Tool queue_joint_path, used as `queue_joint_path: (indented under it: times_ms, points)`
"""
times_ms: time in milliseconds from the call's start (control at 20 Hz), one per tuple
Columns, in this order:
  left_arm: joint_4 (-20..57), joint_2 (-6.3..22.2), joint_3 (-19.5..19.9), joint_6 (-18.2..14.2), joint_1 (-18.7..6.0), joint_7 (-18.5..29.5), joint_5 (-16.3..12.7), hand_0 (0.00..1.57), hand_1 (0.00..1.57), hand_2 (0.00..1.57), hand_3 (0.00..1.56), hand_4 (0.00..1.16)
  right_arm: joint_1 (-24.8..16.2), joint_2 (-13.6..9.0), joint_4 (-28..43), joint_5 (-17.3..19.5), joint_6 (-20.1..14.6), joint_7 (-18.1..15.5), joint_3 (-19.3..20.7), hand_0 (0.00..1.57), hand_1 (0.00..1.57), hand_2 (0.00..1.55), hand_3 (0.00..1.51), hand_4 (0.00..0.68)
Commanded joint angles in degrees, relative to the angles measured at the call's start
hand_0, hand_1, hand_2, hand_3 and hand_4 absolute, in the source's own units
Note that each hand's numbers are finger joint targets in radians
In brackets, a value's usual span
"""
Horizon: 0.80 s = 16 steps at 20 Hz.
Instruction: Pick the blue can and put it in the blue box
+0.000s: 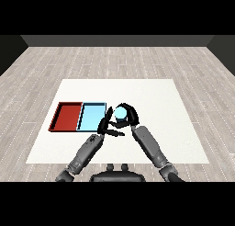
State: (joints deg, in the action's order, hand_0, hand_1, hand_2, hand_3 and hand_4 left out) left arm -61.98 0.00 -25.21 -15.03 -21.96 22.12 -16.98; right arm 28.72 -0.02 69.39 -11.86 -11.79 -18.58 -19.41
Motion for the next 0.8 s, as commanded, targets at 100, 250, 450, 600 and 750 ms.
queue_joint_path:
  times_ms: [100, 250, 450, 600, 750]
  points:
    - [5.29, 0.00, -2.61, -2.01, -4.98, 2.70, -4.06, 0.00, 0.00, 0.00, 0.00, 0.00, 0.79, 0.02, -4.70, -1.53, -2.18, -4.67, -3.58, 1.40, 1.40, 1.43, 1.39, 0.654]
    - [7.85, 0.00, -2.23, -0.21, -3.29, 6.35, -3.92, 0.00, 0.00, 0.00, 0.00, 0.00, -1.00, 0.02, 2.78, 2.32, -0.42, 0.92, -3.10, 1.41, 1.41, 1.43, 1.39, 0.651]
    - [4.09, 0.00, -6.40, -4.55, -4.30, 2.45, -5.79, 0.00, 0.00, 0.00, 0.00, 0.00, 2.71, 0.02, 0.13, -1.92, -2.08, 1.10, -3.77, 1.43, 1.43, 1.43, 1.39, 0.620]
    - [7.41, 0.00, 1.20, 1.99, -7.16, 2.06, -3.89, 0.00, 0.00, 0.00, 0.00, 0.00, 2.72, 0.02, -0.98, -1.90, -3.33, 0.79, -6.07, 1.42, 1.42, 1.44, 1.40, 0.626]
    - [-1.24, 0.02, -2.35, 0.12, -2.25, -0.32, -1.84, 0.00, 0.00, 0.00, 0.00, 0.00, -0.16, 0.02, 4.05, 2.91, -2.70, 2.82, -7.00, 1.39, 1.39, 1.44, 1.39, 0.620]
